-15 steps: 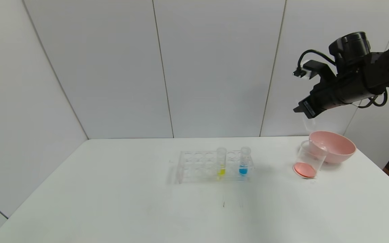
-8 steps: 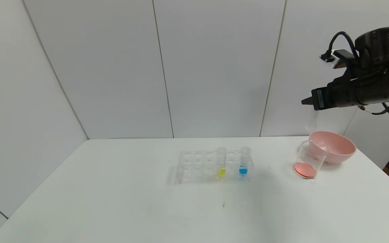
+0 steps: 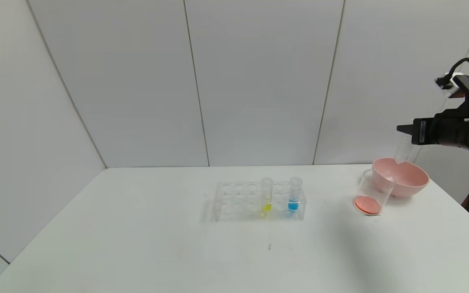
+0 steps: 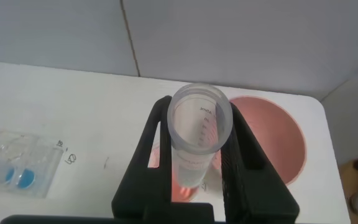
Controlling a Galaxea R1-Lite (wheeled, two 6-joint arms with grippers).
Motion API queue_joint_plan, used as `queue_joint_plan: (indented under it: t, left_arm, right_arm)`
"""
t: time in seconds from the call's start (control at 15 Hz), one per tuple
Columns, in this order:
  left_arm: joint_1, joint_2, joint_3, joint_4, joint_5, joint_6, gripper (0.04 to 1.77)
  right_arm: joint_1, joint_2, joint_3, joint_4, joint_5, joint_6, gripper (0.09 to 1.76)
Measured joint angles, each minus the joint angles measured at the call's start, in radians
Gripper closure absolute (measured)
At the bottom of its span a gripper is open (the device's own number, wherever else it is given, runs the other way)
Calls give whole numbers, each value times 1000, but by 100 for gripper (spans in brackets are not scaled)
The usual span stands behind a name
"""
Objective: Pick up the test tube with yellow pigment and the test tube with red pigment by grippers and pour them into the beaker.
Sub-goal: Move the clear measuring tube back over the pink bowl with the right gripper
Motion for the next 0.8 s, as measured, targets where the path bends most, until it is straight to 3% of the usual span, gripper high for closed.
queue_joint_plan:
  t: [0.33, 0.8]
  left_arm:
    - [0, 0, 0, 0, 0, 0, 9]
    - [0, 0, 0, 0, 0, 0, 9]
  right_arm:
    - [-113, 79, 46, -200, 3, 11, 134]
    - [-141, 277, 64, -451, -3, 16, 134]
